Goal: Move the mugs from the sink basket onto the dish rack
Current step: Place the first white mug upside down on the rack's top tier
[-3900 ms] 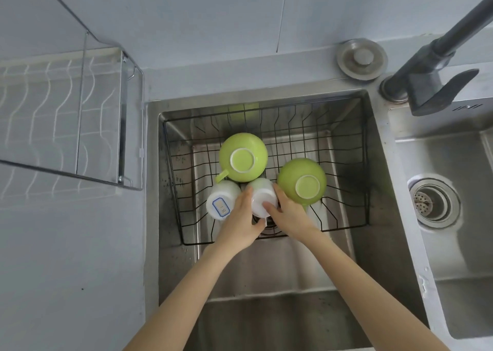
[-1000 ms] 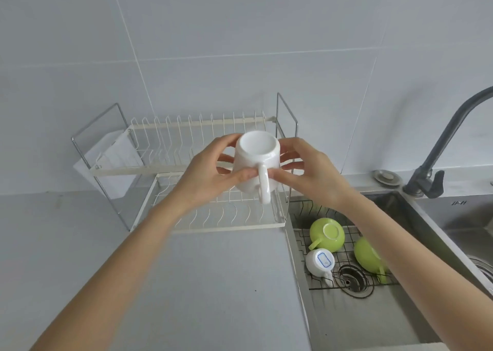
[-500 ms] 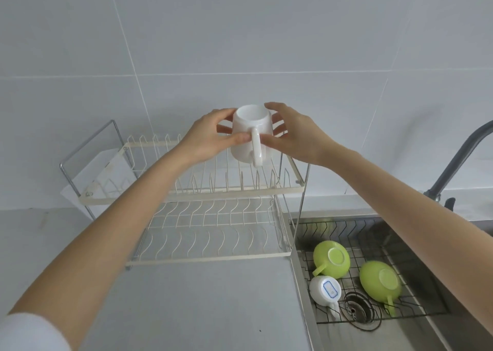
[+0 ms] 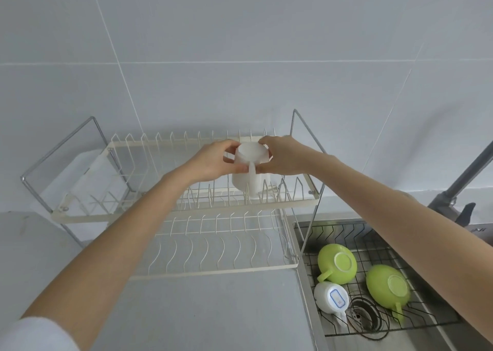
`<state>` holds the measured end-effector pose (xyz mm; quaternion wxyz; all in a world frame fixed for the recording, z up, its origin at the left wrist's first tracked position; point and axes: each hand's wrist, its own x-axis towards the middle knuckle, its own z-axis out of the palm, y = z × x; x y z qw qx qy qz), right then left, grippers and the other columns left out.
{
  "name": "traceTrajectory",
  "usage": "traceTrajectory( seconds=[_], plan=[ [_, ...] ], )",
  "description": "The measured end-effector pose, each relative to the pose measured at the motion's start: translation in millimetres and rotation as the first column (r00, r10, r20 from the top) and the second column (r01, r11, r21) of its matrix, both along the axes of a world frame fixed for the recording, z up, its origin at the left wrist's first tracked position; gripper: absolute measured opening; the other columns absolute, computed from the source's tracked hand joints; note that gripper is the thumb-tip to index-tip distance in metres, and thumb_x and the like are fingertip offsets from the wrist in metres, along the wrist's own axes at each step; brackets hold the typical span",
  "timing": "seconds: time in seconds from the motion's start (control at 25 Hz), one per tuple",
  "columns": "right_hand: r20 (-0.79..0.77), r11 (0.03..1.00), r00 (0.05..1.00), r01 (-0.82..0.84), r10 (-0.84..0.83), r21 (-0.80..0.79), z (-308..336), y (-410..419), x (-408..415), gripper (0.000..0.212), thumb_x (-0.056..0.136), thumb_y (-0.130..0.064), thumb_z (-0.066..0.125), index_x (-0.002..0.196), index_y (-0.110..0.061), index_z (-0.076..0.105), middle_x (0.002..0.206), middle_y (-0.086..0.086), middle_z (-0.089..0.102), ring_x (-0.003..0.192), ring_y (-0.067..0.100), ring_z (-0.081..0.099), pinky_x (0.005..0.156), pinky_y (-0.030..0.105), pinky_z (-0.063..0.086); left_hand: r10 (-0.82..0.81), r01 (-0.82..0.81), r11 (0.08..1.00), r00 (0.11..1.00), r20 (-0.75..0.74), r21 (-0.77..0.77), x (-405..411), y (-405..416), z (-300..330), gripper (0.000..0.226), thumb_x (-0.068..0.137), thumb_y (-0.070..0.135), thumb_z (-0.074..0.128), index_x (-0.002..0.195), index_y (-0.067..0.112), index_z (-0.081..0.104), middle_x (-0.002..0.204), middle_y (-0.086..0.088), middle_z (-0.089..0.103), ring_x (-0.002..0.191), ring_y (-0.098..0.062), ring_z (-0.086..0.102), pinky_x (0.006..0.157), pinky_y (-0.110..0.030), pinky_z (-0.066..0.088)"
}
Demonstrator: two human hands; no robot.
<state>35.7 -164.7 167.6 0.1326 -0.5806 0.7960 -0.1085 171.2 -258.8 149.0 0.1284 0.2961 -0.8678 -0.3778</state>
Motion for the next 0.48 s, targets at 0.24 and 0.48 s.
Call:
traceTrajectory(
  seconds=[0.24, 0.48],
  plan=[
    [-0.022, 1.000, 1.000, 0.003, -0.003, -0.003, -7.0, -2.5, -1.0, 0.063, 0.080, -0.037, 0.066, 0.127, -0.003, 0.043, 0.121, 0.021, 0.054, 0.101, 0.034, 0.055, 0.088, 0.044, 0.050, -0.009, 0.010, 1.000, 1.000, 0.028, -0.020, -5.9, 2.7, -3.6, 0.054, 0.076, 0.023, 0.070, 0.125, 0.014, 0.049, 0.127, -0.006, 0.056, 0.093, -0.017, 0.058, 0.084, -0.025, 0.042],
    [0.000, 1.000, 1.000, 0.003, -0.003, 0.016, -5.0, -0.7, 0.2, 0.061, 0.081, -0.032, 0.065, 0.129, -0.003, 0.040, 0.118, 0.018, 0.053, 0.100, 0.029, 0.048, 0.090, 0.042, 0.048, -0.001, 0.004, 0.999, 0.998, 0.065, -0.042, -6.5, 3.4, -2.8, 0.058, 0.078, 0.027, 0.068, 0.130, 0.016, 0.044, 0.132, -0.004, 0.053, 0.094, -0.016, 0.057, 0.084, -0.025, 0.040]
  ],
)
